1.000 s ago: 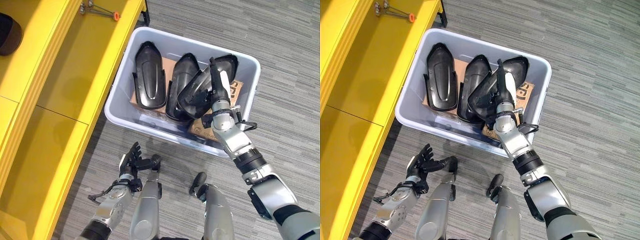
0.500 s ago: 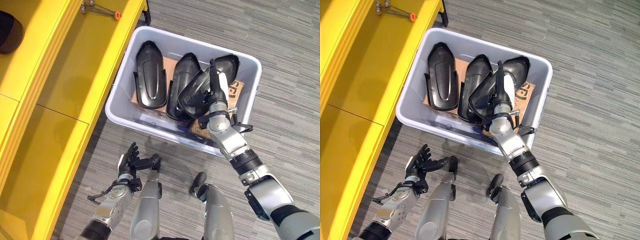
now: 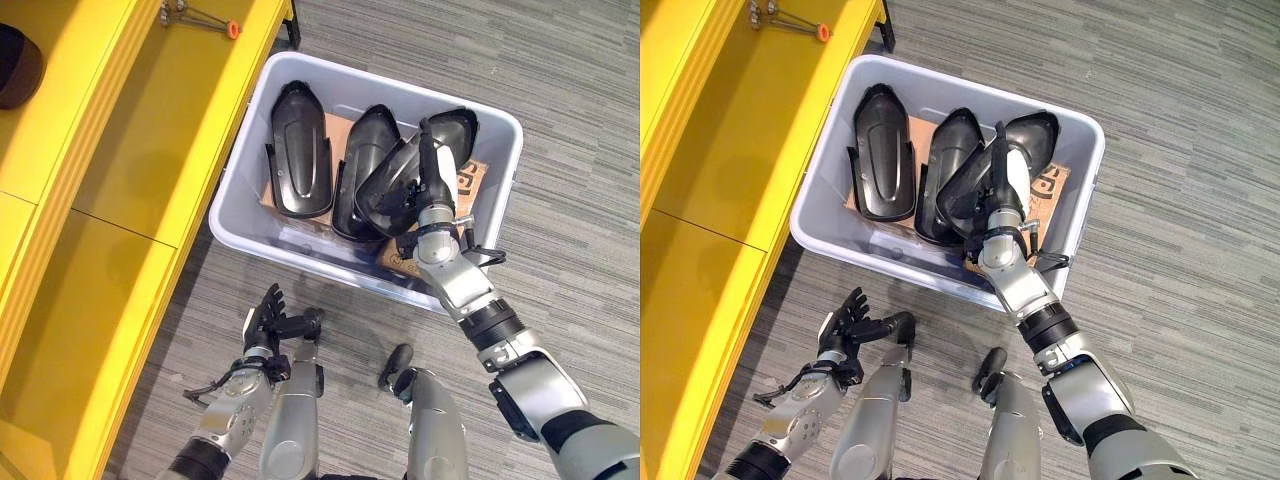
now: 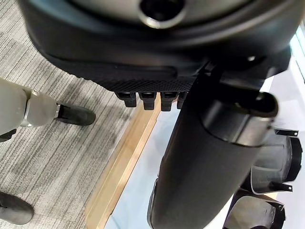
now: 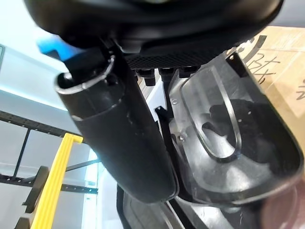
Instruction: Move parts from the plastic box to the shelf.
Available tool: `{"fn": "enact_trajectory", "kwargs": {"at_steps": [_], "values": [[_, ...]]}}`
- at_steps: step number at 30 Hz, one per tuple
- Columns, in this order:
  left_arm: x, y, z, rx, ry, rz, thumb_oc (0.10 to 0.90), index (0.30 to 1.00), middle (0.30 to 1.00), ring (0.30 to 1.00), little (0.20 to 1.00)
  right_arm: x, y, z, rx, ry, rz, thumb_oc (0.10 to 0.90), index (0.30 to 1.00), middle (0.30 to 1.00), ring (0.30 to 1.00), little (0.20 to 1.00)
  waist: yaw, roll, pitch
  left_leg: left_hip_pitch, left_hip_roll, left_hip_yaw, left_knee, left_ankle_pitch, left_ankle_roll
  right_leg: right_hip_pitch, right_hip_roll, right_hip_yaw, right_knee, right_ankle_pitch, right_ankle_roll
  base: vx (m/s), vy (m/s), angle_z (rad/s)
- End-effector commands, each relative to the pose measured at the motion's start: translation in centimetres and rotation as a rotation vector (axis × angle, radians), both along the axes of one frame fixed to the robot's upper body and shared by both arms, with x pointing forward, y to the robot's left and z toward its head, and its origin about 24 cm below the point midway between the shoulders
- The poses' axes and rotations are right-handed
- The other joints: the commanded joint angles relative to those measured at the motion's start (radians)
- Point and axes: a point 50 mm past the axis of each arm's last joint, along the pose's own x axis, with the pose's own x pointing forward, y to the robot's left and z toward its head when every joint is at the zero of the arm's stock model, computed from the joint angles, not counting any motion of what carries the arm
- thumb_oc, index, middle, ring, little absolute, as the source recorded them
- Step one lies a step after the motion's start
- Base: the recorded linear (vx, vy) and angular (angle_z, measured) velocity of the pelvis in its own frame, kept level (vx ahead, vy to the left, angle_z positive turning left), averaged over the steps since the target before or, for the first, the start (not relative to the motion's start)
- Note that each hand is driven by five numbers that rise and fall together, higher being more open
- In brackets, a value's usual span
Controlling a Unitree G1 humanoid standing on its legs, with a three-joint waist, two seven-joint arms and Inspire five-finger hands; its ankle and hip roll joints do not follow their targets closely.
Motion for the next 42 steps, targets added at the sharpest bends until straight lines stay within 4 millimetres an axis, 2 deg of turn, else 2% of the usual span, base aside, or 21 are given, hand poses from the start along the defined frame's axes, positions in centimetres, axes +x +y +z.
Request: {"fn": "enact_trajectory", "kwargs": {"at_steps": [1,19,31,42], "values": [[0.1,0.1,1.7,-0.007,-0.103,0.018,0.9,1.0,1.0,1.0,1.0,-1.2,2.0,6.0,0.008,-0.273,0.1,0.9,1.0,1.0,1.0,1.0,-0.001,-0.048,-0.001,0.027,-0.006,0.011,0.115,-0.172,0.016,0.133,-0.005,0.077,-0.248,0.094,0.096,0.0,0.0,0.0],[-0.1,0.2,1.2,-0.005,-0.08,0.034,0.9,1.0,1.0,1.0,1.0,-2.8,2.3,6.4,0.004,-0.32,0.193,0.9,1.0,1.0,1.0,1.0,-0.013,-0.064,-0.001,0.034,-0.001,0.021,0.125,-0.182,0.019,0.129,-0.006,0.085,-0.229,0.087,0.097,0.0,0.0,0.0],[-0.4,0.4,1.0,-0.005,-0.072,0.045,0.9,1.0,1.0,1.0,1.0,-2.6,2.3,6.3,0.005,-0.315,0.178,0.9,1.0,1.0,1.0,1.0,-0.011,-0.063,-0.001,0.023,0.0,0.019,0.117,-0.177,0.02,0.114,-0.002,0.083,-0.231,0.088,0.097,0.0,0.0,0.0],[-0.8,0.7,1.0,-0.011,-0.072,0.069,0.9,1.0,1.0,1.0,1.0,-2.1,2.1,5.4,0.0,-0.28,0.142,0.9,1.0,1.0,1.0,1.0,-0.003,-0.063,-0.001,-0.026,-0.005,0.01,0.118,-0.171,0.023,0.076,-0.001,0.073,-0.228,0.087,0.095,0.0,0.0,0.0]]}}
